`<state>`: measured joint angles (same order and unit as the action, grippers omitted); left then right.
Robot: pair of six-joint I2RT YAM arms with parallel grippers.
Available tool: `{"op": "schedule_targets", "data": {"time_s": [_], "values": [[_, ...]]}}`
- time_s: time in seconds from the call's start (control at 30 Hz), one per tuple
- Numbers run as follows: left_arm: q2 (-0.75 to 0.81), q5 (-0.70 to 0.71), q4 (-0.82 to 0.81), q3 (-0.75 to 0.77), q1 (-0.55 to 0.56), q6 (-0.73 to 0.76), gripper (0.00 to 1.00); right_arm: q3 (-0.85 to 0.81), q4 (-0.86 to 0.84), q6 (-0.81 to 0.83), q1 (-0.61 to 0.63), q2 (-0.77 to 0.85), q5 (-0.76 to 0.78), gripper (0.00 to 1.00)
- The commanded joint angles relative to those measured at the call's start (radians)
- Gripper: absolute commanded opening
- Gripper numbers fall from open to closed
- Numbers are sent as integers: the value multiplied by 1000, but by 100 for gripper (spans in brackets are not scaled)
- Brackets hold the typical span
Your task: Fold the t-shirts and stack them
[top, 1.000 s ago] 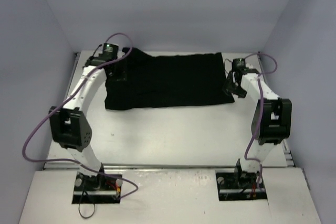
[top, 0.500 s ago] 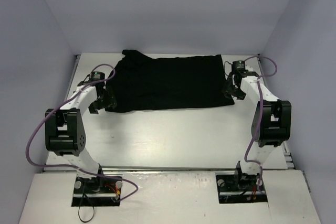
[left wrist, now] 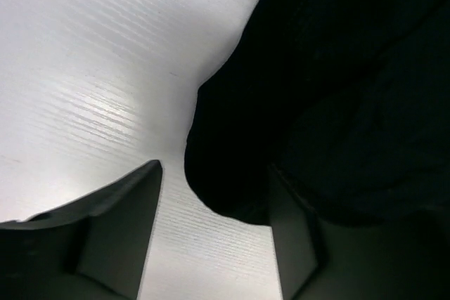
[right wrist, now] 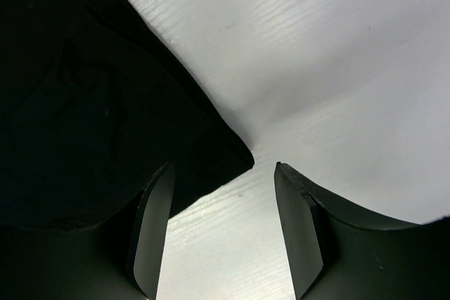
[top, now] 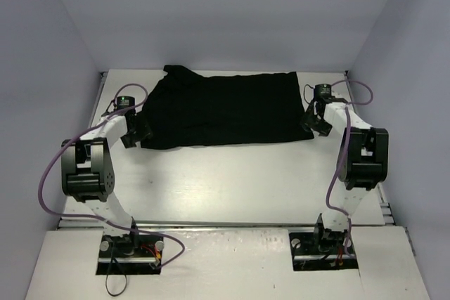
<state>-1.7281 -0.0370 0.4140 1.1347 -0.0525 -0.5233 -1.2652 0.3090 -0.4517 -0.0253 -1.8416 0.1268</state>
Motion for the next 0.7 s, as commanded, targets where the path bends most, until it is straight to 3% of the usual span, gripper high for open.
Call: {"op": "schedule_targets", "data": {"time_s": [0.0, 0.2, 0.27, 0.33, 0.5, 0.67], "values": [[5, -17, -51, 0, 3, -38, 50, 20, -32, -20, -2, -13, 31, 56], [-19, -13, -41, -20, 3, -50, 21, 85, -37, -30, -2, -9, 64, 53], [-29, 3, -30, -18, 3, -49, 6, 116, -36, -30, -3, -7, 80, 46], [-51, 26, -14, -4, 3, -39, 0, 137, -37, -31, -8, -8, 96, 36], [-82, 140, 78, 41, 3, 10, 0, 176, -37, -27, -40, -10, 120, 6], [-69, 218, 126, 32, 0, 24, 0, 226, -34, -25, -77, 33, 142, 0]]}}
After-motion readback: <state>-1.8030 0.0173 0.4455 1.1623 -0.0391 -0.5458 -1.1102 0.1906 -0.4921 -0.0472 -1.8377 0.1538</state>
